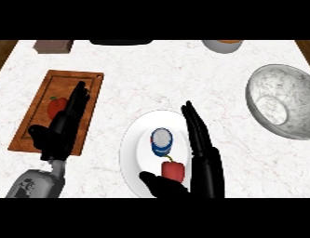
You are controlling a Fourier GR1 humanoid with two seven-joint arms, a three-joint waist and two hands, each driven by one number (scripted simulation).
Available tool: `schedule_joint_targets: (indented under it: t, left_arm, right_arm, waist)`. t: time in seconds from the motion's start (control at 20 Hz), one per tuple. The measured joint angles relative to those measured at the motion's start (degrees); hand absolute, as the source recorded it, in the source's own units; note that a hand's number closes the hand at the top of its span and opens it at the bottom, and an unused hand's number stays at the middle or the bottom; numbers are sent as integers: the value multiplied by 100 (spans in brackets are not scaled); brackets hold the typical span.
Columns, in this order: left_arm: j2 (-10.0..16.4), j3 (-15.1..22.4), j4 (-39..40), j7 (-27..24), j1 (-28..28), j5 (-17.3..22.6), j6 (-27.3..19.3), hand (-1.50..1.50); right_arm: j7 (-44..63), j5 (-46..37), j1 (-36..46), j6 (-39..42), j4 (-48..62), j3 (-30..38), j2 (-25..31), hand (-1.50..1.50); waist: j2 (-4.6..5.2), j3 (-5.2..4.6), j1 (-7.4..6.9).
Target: Pick the can from the plate and place it in the bowl
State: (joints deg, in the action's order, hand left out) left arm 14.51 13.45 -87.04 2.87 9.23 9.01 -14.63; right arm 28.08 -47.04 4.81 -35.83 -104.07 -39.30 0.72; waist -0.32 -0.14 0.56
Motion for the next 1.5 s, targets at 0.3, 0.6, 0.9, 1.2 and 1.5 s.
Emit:
schedule_joint_targets:
  t: [0.3,0.6,0.9,1.2,1.5]
  left_arm:
    - [-84,-7,39,13,95,-85,36,0]
    - [-160,-96,126,-44,90,-118,109,0]
    - [-229,-248,142,-50,97,-218,246,0]
    - [-388,-355,128,-65,-10,-409,371,0]
    - [-527,-432,74,37,38,-566,418,0]
  right_arm:
    - [1869,-95,810,1092,-141,97,-54,-150]
    - [2649,319,1125,1800,70,247,-51,-150]
    - [2763,598,1049,1993,330,164,-62,-150]
    - [2304,750,643,1818,361,107,-37,-150]
    - [1749,1016,269,1605,160,135,-42,-150]
  waist:
    - [21,5,-55]
    - [30,10,-68]
    - [31,12,-67]
    - [31,14,-61]
    - [30,15,-53]
